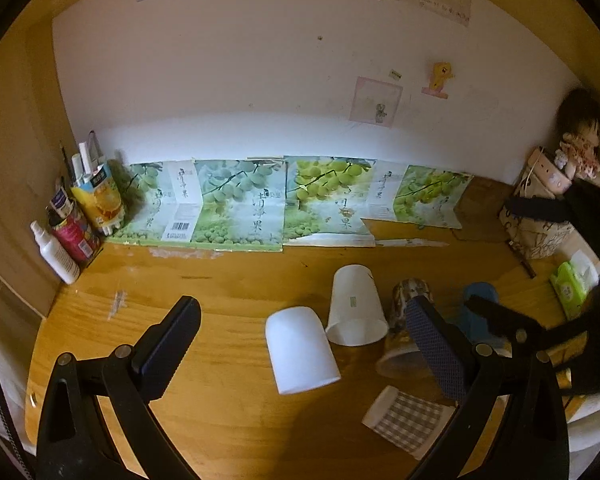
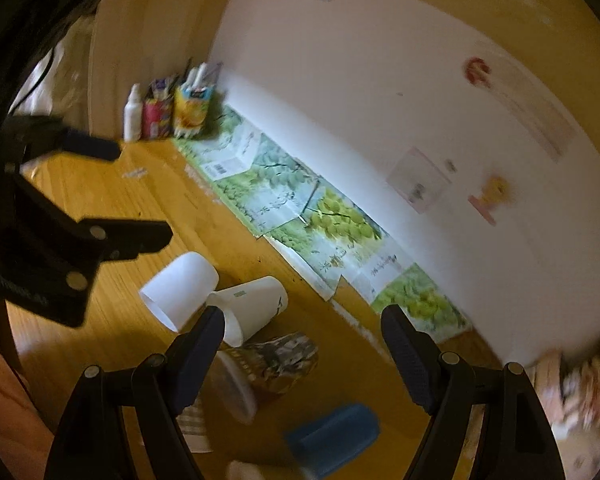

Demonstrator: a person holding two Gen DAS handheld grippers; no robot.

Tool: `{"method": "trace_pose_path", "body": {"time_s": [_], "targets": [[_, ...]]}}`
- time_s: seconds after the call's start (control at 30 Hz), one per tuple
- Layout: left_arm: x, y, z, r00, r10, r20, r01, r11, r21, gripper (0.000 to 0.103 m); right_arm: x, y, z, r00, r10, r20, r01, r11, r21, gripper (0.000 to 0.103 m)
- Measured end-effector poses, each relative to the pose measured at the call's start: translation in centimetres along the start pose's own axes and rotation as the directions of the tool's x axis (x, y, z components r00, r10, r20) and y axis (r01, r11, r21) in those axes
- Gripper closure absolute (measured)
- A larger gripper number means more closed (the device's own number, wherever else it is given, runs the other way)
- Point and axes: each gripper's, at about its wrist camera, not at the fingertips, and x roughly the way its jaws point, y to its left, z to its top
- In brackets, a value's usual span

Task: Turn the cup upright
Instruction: 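Reach the right gripper down to the white panda-print cup lying on the desk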

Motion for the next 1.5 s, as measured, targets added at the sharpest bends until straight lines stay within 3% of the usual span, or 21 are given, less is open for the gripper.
{"method": "trace_pose_path", "body": {"time_s": [0.37, 0.47, 0.63, 0.87, 1.1, 1.33, 1.5], "targets": [[2.4, 0.4, -0.6, 1.000, 0.008, -0.026, -0.007, 0.998, 0.067, 0.001, 5.0, -1.0, 0.7, 1.000, 0.000, -0.021, -0.006, 0.958, -0.285, 0.022], [2.8, 0.3, -0.9, 1.000, 0.014, -0.023, -0.012, 0.996, 0.094, 0.001, 6.5, -1.0, 0.8, 0.999, 0.009, -0.037, -0.022, 0.928, -0.373, 0.022], [3.4, 0.7, -1.2, 0.998, -0.046, -0.047, 0.051, 0.992, 0.112, 0.001, 8.6, -0.5, 0.8, 0.998, 0.053, -0.041, -0.066, 0.855, -0.514, 0.022], [4.1, 0.8, -1.6, 0.994, -0.092, -0.057, 0.100, 0.984, 0.147, 0.001, 10.9, 0.7, 0.6, 0.996, 0.074, -0.040, -0.081, 0.730, -0.679, 0.022], [4.4, 0.7, -2.0, 0.992, -0.109, -0.064, 0.119, 0.979, 0.166, 0.001, 12.7, 2.4, 0.1, 0.994, 0.089, -0.068, -0.106, 0.539, -0.835, 0.022], [4.6, 0.6, -2.1, 0.989, -0.129, -0.073, 0.140, 0.974, 0.177, 0.001, 14.2, 3.2, -0.1, 0.984, 0.111, -0.139, -0.173, 0.412, -0.894, 0.022], [4.5, 0.5, -2.1, 0.988, -0.137, -0.075, 0.148, 0.973, 0.175, 0.001, 15.2, 4.4, -0.7, 0.972, 0.117, -0.203, -0.229, 0.299, -0.926, 0.022]]}}
